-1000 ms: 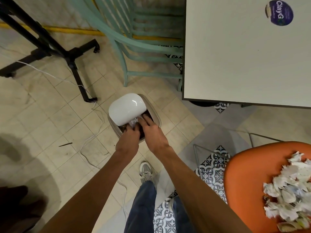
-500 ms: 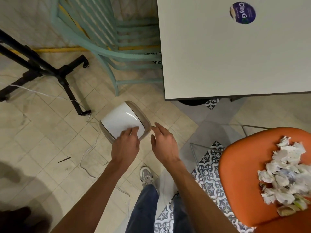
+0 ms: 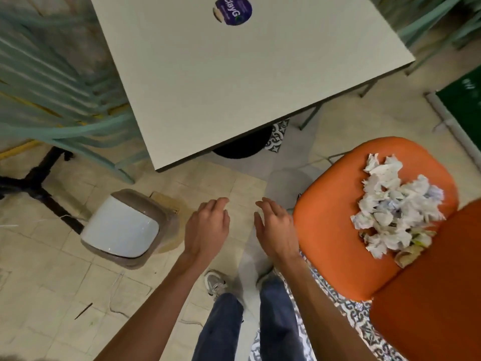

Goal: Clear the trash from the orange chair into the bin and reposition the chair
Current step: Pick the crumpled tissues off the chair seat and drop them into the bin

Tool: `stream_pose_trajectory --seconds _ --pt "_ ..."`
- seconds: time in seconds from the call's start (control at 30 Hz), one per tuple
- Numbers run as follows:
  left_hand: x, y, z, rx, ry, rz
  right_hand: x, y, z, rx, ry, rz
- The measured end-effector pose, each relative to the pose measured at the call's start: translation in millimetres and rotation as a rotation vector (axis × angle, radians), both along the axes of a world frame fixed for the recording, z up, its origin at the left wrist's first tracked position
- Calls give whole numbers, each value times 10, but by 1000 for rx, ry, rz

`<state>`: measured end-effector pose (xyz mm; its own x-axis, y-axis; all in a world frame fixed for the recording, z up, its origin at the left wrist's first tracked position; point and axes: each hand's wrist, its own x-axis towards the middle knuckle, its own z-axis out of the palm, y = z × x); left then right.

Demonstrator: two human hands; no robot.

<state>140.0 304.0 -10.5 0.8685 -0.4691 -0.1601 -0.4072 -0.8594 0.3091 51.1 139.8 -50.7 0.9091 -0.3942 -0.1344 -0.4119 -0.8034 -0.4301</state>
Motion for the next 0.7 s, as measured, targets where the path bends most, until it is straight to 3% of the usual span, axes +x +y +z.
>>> stream_pose_trajectory --seconds 0.7 --pt "-1087 -3361 -469 15 208 -512 -1767 -2869 -365 43 159 -779"
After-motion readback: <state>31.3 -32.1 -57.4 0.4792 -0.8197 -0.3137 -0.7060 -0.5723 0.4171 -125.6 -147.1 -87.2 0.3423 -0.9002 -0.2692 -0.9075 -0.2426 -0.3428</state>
